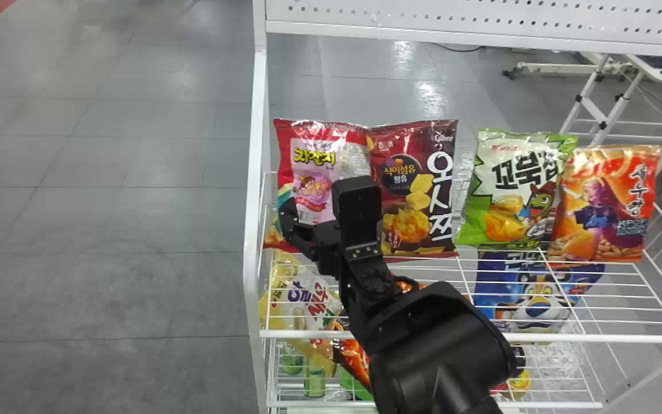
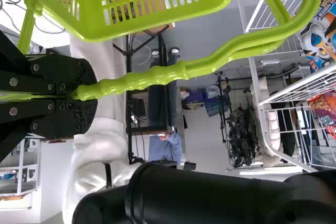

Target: Hold basket handle with left hand then pick Jagalchi snack with right hand and place into basket

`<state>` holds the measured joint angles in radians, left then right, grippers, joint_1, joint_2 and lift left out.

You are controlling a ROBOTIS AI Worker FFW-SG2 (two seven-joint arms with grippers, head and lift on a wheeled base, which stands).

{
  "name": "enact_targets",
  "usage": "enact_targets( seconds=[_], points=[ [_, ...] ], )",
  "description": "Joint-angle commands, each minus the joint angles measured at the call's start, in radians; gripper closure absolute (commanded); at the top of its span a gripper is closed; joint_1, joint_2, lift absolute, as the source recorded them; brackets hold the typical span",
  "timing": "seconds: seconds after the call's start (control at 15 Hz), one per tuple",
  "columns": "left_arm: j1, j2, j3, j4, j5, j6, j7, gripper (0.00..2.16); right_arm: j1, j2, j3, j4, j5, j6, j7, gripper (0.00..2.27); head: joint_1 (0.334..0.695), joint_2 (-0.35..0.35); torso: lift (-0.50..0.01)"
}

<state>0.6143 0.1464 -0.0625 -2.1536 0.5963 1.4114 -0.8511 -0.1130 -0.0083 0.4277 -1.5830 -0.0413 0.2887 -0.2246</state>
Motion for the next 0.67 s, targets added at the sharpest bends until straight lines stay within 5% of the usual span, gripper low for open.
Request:
enact_targets(
  seconds=[0.0,0.6],
  points=[
    [-0.008,0.002,0.0,0.009,0.003,-0.001,-0.002,2.1,-0.02,0.009,0.0,0.024,0.011,-0.004,-0.018,0.11,0.695,-0.076,-0.009],
    [-0.027,0.007,-0.01,0.031,0.007,-0.001,-0.013,2.1,-0.07,0.009,-0.004,0.095,0.006,-0.007,-0.042,0.15,0.695,-0.095,-0.009]
  ],
)
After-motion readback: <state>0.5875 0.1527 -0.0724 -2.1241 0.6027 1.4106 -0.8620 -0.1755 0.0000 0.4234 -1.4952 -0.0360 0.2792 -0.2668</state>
